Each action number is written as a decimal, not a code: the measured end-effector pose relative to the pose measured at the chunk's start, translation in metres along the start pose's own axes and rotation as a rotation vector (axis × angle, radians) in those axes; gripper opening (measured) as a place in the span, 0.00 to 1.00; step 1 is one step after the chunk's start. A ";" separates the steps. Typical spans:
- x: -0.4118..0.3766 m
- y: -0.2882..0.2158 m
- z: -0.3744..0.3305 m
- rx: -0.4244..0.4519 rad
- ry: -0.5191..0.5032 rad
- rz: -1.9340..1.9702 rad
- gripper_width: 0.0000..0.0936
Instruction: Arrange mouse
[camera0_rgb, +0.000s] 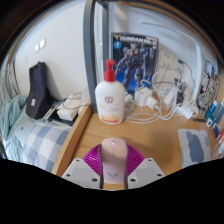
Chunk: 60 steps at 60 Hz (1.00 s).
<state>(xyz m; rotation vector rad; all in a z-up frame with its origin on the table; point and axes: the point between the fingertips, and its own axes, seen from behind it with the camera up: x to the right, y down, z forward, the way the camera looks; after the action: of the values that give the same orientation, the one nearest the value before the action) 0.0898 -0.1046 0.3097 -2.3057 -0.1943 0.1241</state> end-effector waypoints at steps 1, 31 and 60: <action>0.007 -0.007 -0.007 0.016 0.004 0.002 0.29; 0.359 -0.122 -0.136 0.261 0.206 0.015 0.29; 0.387 0.049 0.000 -0.067 0.114 0.136 0.30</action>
<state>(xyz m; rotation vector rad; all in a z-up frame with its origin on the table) 0.4750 -0.0679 0.2623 -2.3840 0.0169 0.0555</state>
